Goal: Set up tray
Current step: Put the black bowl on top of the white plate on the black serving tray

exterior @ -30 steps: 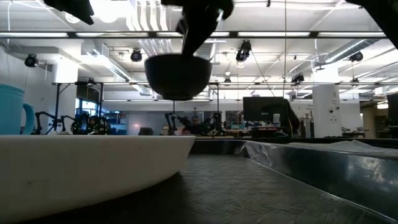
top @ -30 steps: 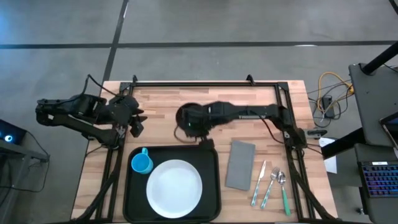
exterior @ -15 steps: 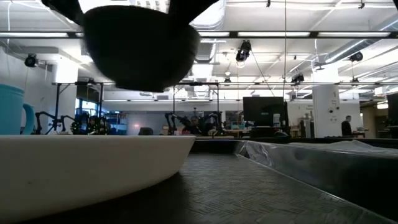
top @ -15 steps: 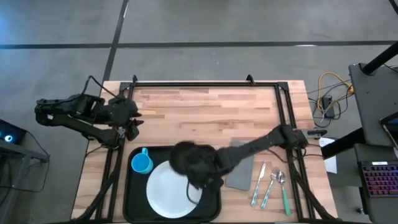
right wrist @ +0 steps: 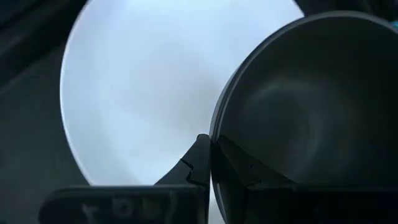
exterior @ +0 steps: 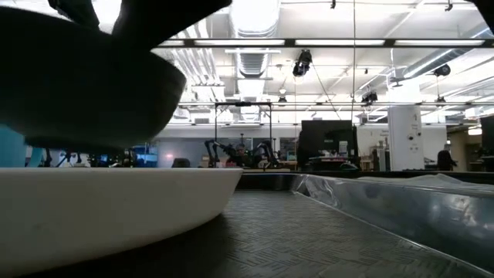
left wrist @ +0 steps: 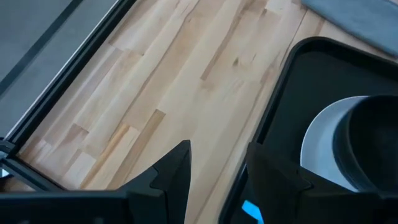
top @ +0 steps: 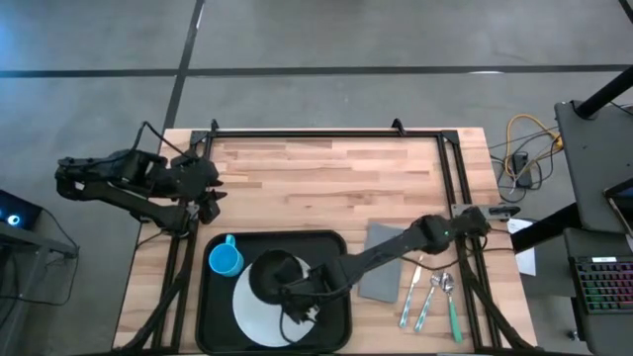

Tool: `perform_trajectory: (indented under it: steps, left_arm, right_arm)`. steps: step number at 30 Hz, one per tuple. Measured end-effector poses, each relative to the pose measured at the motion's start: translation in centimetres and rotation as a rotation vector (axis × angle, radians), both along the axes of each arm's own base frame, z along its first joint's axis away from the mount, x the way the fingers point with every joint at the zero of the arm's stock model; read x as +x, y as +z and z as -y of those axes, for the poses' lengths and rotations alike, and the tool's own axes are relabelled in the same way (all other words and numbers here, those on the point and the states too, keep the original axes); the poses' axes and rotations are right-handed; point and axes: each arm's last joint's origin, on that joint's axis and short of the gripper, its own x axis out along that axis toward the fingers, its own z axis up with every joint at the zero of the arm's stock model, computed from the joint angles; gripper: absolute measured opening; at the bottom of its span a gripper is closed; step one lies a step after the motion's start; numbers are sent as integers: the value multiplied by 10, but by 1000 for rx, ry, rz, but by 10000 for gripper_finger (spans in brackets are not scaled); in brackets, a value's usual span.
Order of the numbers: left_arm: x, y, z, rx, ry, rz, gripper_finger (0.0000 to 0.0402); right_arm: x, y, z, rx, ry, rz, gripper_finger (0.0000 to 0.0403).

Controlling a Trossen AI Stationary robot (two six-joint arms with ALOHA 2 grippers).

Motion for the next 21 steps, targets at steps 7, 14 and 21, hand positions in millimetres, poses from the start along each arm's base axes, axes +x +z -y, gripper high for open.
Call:
perform_trajectory:
  steps: [7, 14, 21]
  left_arm:
    - [1, -4, 0, 11, -13, -23, 137]
    - [3, -5, 0, 18, -20, -37, 137]
    - [3, -5, 0, 17, -18, -35, 137]
  right_arm:
    - [-12, -5, -27, 41, 54, -29, 9]
    - [-13, -14, -34, 57, 58, -49, 9]
    - [-11, -19, -34, 85, 55, -65, 14]
